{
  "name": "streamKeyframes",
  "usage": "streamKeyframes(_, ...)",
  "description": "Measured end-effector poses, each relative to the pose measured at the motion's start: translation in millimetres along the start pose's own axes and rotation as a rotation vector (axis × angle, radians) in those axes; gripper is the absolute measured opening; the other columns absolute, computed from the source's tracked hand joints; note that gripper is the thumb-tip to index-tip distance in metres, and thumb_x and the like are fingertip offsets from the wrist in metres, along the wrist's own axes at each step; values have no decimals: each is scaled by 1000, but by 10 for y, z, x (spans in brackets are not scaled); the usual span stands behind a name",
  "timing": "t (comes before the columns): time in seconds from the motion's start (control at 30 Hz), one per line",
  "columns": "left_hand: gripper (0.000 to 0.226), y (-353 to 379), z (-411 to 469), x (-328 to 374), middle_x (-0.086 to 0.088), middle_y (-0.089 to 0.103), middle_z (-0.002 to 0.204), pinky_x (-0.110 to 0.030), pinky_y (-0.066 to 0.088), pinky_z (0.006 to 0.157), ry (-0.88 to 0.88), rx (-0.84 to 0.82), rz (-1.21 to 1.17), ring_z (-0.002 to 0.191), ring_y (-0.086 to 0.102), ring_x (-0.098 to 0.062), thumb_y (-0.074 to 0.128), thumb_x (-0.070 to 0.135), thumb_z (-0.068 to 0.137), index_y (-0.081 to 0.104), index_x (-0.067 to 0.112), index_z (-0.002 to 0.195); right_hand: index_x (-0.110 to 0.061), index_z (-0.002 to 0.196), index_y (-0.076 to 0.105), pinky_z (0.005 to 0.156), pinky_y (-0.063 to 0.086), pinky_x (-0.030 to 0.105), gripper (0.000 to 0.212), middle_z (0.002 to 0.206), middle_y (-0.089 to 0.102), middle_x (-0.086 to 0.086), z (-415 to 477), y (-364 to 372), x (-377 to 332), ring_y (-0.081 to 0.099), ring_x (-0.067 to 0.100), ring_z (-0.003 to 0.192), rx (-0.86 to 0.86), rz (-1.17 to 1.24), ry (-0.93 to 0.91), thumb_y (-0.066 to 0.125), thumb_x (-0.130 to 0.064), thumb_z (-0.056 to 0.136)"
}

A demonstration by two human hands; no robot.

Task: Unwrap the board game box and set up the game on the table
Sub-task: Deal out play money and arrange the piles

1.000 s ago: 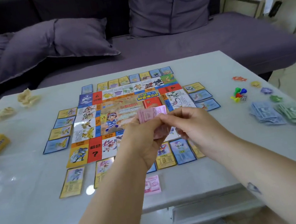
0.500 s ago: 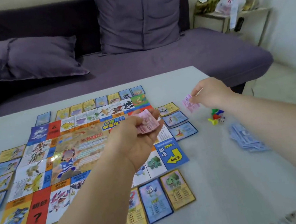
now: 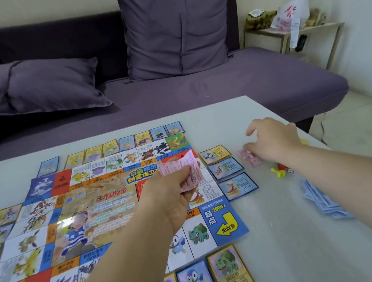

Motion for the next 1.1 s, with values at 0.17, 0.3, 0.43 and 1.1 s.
streamKeyframes(0.17, 11, -150, -10, 157, -8, 68, 72, -24, 55, 55, 70, -1, 153, 59, 66, -15, 60, 0, 86, 60, 9, 92, -20, 89, 65, 72, 39, 24, 23, 91, 65, -11, -275, -171, -967, 55, 5, 79, -328, 727, -151, 59, -42, 88)
streamKeyframes(0.3, 12, -289, -41, 396, -7, 69, 77, -26, 53, 61, 133, -5, 246, 64, 63, -15, 63, 7, 86, 62, 11, 97, -18, 93, 66, 60, 42, 19, 21, 87, 67, -2, -471, -97, -1682, 53, 5, 66, -598, 637, -304, 74, -30, 79)
streamKeyframes(0.43, 19, -593, -21, 698, -14, 68, 94, -25, 55, 61, 130, 31, 167, 71, 64, -17, 62, 3, 85, 60, 14, 100, -13, 92, 62, 49, 38, 19, 16, 68, 55, 0, -385, -9, -2068, 47, 8, 54, -672, 771, -291, 74, -12, 80)
streamKeyframes(1.1, 19, -1769, 976, 2140, -10, 57, 78, -20, 53, 45, 232, 118, -64, 64, 57, -14, 44, 12, 98, 52, -1, 85, -20, 78, 67, 81, 45, 29, 9, 99, 66, 0, 1338, 967, -2895, 59, 23, 102, -103, 556, -95, 66, -14, 85)
Point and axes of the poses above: each hand's wrist, its own z-axis towards the middle knuckle, its own y-axis out of the palm, x = y × z, the point moved 9 cm from there along z, towards the middle knuckle
